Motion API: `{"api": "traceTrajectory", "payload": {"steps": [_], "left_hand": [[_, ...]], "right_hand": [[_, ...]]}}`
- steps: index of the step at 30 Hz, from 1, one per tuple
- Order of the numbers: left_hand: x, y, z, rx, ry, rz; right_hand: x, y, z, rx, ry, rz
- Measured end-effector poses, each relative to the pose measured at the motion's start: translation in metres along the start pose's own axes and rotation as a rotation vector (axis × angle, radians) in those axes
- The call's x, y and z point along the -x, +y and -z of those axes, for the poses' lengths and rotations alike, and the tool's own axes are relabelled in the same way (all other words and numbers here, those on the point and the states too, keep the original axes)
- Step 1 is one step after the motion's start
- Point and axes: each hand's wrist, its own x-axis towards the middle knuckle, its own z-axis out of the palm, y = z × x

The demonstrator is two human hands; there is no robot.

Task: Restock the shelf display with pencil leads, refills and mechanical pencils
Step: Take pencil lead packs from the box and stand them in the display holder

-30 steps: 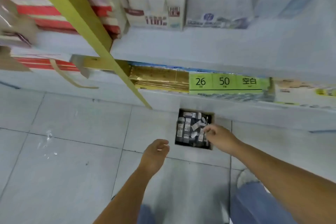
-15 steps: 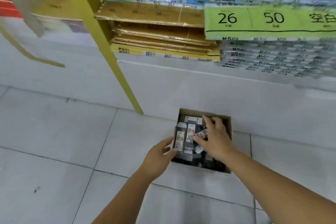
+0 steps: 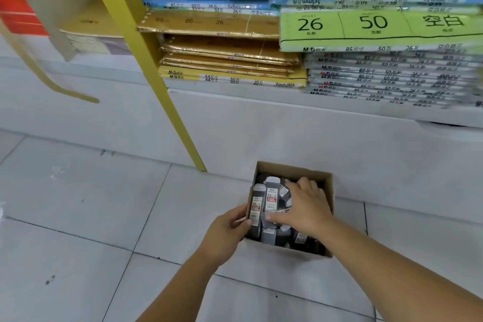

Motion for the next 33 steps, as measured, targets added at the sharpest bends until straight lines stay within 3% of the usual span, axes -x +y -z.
{"api": "traceTrajectory", "payload": {"steps": [10, 14, 17, 23, 29, 33], "left_hand": [[-0.004, -0.004, 0.006, 0.066, -0.052, 0.011], [-0.007, -0.007, 0.007, 0.088, -0.063, 0.007], [-0.007, -0.01, 0.007, 0.094, -0.067, -0.004], [-0.009, -0.012, 0.006, 0.124, -0.058, 0.003], [-0.009, -0.012, 0.005, 0.15, -0.049, 0.023], [-0.009, -0.012, 0.005, 0.144, -0.046, 0.021]], "right_hand": [[-0.025, -0.021, 0.01, -0.355, -0.176, -0.026], [-0.031, -0.02, 0.016, -0.346, -0.128, -0.034], [-0.031, -0.017, 0.02, -0.211, -0.104, -0.005], [-0.032, -0.022, 0.019, -0.216, -0.267, 0.142], [-0.036, -0.021, 0.014, -0.163, -0.245, 0.208], [-0.034, -0.015, 0.015, -0.42, -0.268, 0.124]]}}
